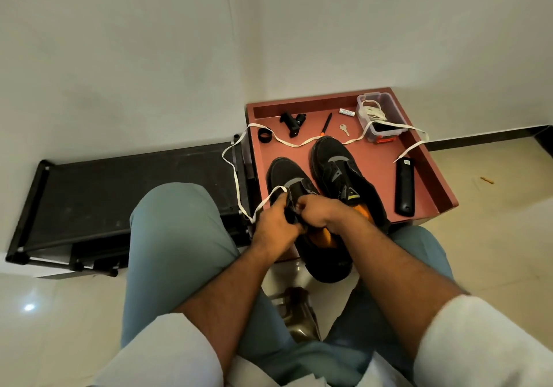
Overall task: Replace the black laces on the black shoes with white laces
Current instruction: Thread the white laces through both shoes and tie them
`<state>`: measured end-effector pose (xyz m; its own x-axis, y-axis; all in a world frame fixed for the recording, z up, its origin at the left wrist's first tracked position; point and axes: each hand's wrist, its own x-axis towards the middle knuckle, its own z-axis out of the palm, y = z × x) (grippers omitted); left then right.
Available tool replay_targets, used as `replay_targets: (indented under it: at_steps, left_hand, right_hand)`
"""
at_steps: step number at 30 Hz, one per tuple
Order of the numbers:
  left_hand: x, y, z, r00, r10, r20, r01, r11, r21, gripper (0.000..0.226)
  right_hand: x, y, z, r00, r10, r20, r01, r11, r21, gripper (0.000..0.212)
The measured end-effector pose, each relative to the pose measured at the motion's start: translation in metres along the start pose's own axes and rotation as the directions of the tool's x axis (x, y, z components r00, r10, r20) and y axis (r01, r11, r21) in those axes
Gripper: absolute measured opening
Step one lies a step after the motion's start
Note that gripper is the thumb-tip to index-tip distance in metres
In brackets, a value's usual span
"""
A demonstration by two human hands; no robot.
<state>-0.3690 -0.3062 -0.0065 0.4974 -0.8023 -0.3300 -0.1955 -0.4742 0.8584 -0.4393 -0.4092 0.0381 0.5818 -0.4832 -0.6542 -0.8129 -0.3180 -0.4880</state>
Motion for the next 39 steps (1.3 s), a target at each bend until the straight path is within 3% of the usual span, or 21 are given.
replay_targets:
  at_steps: [3,5,8,10,13,16,19,21,24,27,30,33,36,37,39]
  left_hand:
    - [0.007,-0.001,-0.005,0.992,-0.047,-0.115,0.045,0.999,-0.017,0.066]
    - [0.010,-0.001,-0.006,0.979,-0.031,-0.200,0.047,0.996,0.075,0.051]
    - [0.016,0.000,-0.010,0.957,-0.038,-0.289,0.060,0.996,0.066,0.034]
    - [0.017,0.001,-0.011,0.946,-0.058,-0.318,0.080,0.995,0.056,0.028]
    - [0.011,0.008,-0.011,0.951,-0.052,-0.304,0.082,0.993,0.087,0.026]
    - [0.001,0.015,-0.010,0.968,-0.167,-0.190,0.165,0.986,-0.022,0.044]
    - [-0.002,0.012,-0.009,0.972,-0.231,-0.041,0.227,0.971,-0.080,0.032]
    - [-0.003,0.011,-0.013,0.968,-0.249,-0.037,0.244,0.965,-0.099,0.027]
    - [-0.005,0.008,-0.019,0.964,-0.263,-0.028,0.262,0.965,-0.028,0.036]
    - [-0.009,0.009,-0.021,0.949,-0.309,0.057,0.311,0.950,-0.024,0.020]
    - [-0.009,0.007,-0.022,0.947,-0.311,0.080,0.313,0.950,-0.019,0.013]
    - [-0.008,0.001,-0.025,0.957,-0.271,0.104,0.261,0.960,0.099,0.017]
    - [-0.009,-0.002,-0.027,0.963,-0.156,0.220,0.106,0.969,0.222,0.019]
    - [-0.012,-0.002,-0.025,0.936,-0.127,0.329,0.037,0.963,0.268,0.017]
    - [-0.020,-0.005,-0.017,0.790,-0.160,0.593,-0.079,0.931,0.356,0.013]
  right_hand:
    - [-0.033,0.013,-0.008,0.997,-0.074,0.019,0.074,0.997,0.007,0.016]
    - [-0.061,0.026,-0.006,0.985,-0.135,0.110,0.132,0.991,0.035,0.017]
    - [-0.103,0.046,0.005,0.931,-0.247,0.269,0.250,0.968,0.022,0.018]
    - [-0.111,0.057,0.016,0.919,-0.301,0.255,0.285,0.954,0.098,0.018]
    - [-0.096,0.065,0.033,0.943,-0.326,0.073,0.312,0.937,0.158,0.012]
    - [-0.071,0.070,0.049,0.932,-0.356,-0.064,0.361,0.925,0.117,0.005]
    - [-0.064,0.069,0.056,0.923,-0.365,-0.121,0.381,0.911,0.158,0.024]
    - [-0.063,0.066,0.056,0.909,-0.377,-0.178,0.407,0.895,0.184,0.031]
    - [-0.059,0.068,0.059,0.875,-0.421,-0.240,0.468,0.862,0.194,0.028]
    - [-0.059,0.069,0.063,0.873,-0.418,-0.251,0.470,0.860,0.200,0.019]
    - [-0.061,0.070,0.059,0.888,-0.372,-0.270,0.439,0.862,0.253,0.028]
    - [-0.056,0.073,0.056,0.884,-0.350,-0.309,0.398,0.911,0.110,0.055]
    - [-0.052,0.071,0.051,0.848,-0.288,-0.445,0.299,0.953,-0.046,0.041]
    - [-0.052,0.069,0.051,0.840,-0.280,-0.465,0.283,0.957,-0.065,0.039]
    - [-0.051,0.066,0.052,0.833,-0.269,-0.484,0.274,0.960,-0.061,0.037]
